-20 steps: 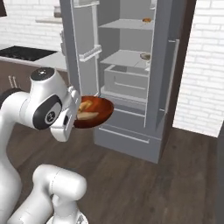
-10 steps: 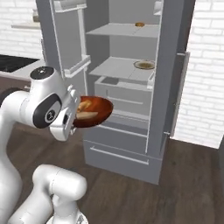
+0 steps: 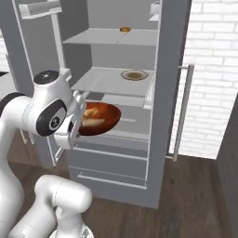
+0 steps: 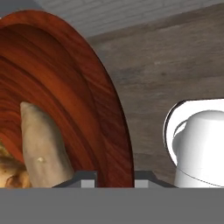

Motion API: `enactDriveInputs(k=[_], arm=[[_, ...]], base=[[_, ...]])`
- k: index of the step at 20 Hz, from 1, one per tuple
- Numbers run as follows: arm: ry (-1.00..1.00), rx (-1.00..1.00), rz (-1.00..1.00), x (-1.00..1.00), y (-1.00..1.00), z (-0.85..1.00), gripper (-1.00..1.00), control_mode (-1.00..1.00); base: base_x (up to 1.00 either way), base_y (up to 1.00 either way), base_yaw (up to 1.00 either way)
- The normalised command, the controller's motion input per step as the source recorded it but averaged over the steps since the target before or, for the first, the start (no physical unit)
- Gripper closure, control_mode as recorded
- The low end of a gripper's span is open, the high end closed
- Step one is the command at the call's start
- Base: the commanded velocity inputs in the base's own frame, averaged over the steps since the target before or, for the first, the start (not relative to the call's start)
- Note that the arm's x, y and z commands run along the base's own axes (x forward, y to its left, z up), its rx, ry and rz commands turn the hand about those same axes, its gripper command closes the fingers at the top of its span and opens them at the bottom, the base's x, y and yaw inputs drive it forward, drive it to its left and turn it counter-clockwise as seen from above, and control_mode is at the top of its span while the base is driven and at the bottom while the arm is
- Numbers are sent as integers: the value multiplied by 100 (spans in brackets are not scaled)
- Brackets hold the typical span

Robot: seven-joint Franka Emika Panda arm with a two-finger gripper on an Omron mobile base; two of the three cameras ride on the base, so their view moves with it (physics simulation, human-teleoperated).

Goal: Pick the chicken drumstick and sweet potato from their plates and place them in the bowl. Then put the bowl in the fridge.

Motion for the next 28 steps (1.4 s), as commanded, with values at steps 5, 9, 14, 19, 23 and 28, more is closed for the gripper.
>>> enactDriveInputs(k=[5, 9, 14, 19, 23, 28], arm=[[0, 0, 0, 0, 0, 0, 100, 100], [0, 0, 0, 0, 0, 0, 100, 100], [0, 0, 0, 0, 0, 0, 100, 100], [0, 0, 0, 0, 0, 0, 100, 100], [0, 0, 0, 0, 0, 0, 100, 100], [0, 0, 0, 0, 0, 0, 100, 100]], base=[[38, 69, -12], [63, -8, 0], [63, -43, 8], [59, -33, 8], [56, -14, 11], [61, -20, 9]])
